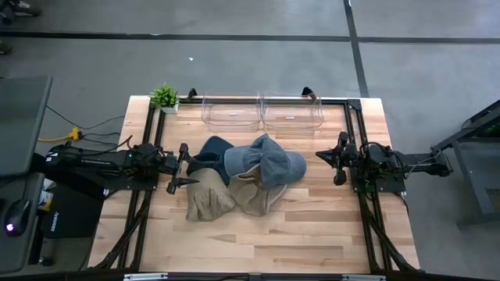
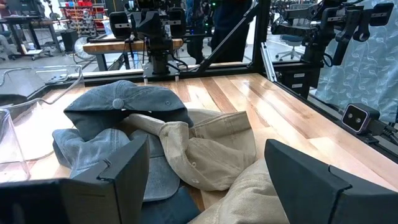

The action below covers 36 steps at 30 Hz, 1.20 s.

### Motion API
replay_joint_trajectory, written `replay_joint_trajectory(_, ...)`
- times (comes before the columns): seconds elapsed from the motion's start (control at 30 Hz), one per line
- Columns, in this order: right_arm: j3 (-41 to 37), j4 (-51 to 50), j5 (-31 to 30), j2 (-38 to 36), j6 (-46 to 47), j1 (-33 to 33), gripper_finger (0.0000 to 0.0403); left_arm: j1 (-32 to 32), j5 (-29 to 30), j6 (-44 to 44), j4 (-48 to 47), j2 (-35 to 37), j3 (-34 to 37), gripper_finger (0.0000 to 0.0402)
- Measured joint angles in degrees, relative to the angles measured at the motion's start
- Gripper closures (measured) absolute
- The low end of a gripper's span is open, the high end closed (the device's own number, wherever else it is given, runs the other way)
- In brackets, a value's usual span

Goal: Pick & Place hat

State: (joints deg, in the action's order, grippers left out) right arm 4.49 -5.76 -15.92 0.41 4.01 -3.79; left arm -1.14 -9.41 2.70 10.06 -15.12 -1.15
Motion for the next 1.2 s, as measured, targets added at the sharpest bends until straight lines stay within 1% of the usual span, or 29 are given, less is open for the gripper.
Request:
replay_joint_trajectory(0.9, 0.0, 0.0, 0.0, 0.0, 0.0, 0.0, 0.0402, 0.0, -0.2, -0.3, -0.1, 0.0, -0.4, 0.0126)
replay_joint_trajectory(1.0, 0.0, 0.0, 0.0, 0.0, 0.0, 0.0, 0.0402, 0.0, -0.7, -2.5, -0.1, 0.0, -1.1, 0.0126)
replay_joint_trajectory(1.07, 0.0, 0.0, 0.0, 0.0, 0.0, 0.0, 0.0402, 0.0, 1.2, -4.8, 0.3, 0.0, -1.8, 0.0126)
replay_joint_trajectory(1.2, 0.0, 0.0, 0.0, 0.0, 0.0, 0.0, 0.0402, 0.0, 6.0, -15.7, 0.1, 0.0, -3.1, 0.0126)
